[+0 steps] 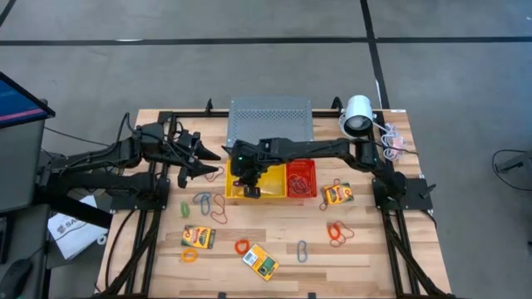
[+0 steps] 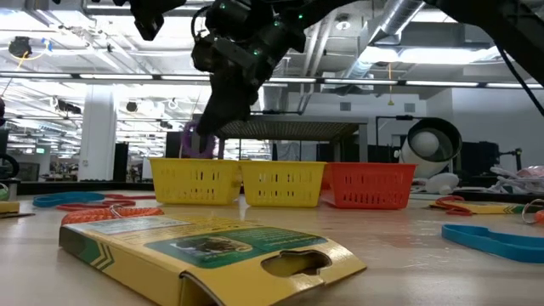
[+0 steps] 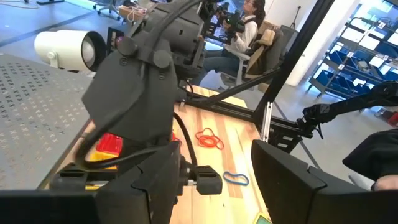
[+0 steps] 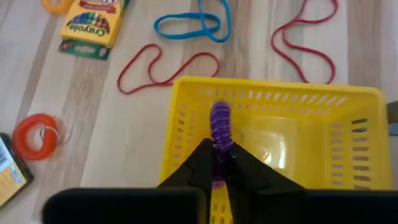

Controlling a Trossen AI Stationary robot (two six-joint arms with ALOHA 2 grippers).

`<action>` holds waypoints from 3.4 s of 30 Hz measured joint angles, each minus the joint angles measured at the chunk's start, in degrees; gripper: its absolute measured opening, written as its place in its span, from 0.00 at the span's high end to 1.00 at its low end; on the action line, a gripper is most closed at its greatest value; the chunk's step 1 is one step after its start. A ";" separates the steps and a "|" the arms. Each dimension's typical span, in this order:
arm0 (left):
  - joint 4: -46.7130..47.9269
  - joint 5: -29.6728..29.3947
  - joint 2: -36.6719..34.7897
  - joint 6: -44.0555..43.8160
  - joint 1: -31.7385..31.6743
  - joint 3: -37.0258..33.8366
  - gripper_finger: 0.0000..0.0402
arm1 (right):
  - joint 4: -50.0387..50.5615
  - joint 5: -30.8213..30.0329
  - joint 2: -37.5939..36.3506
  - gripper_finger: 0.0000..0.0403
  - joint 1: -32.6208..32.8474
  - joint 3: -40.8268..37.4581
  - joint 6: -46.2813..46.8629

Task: Pick & Place Office Desk Supplies
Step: Put the violet spring keychain into the left yellow bin, then put the red rubber band into the red bin

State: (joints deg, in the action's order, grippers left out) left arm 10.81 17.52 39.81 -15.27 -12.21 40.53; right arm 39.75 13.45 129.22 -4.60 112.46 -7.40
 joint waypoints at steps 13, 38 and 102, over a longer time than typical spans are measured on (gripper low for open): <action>0.74 0.00 0.00 -0.07 0.00 -0.02 0.51 | 2.39 0.13 -0.32 0.56 1.59 0.64 1.83; 13.74 2.83 -0.07 3.38 0.00 -0.02 0.51 | 2.37 -8.52 -22.10 0.42 8.38 -4.85 -4.35; 36.85 -23.41 24.34 -4.89 -17.09 -4.02 0.64 | -23.96 -29.09 -47.42 0.42 24.11 -38.82 10.26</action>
State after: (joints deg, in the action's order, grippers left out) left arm 47.65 -5.89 64.15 -20.16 -29.30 36.51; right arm 15.79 -15.64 81.80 19.51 73.65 2.85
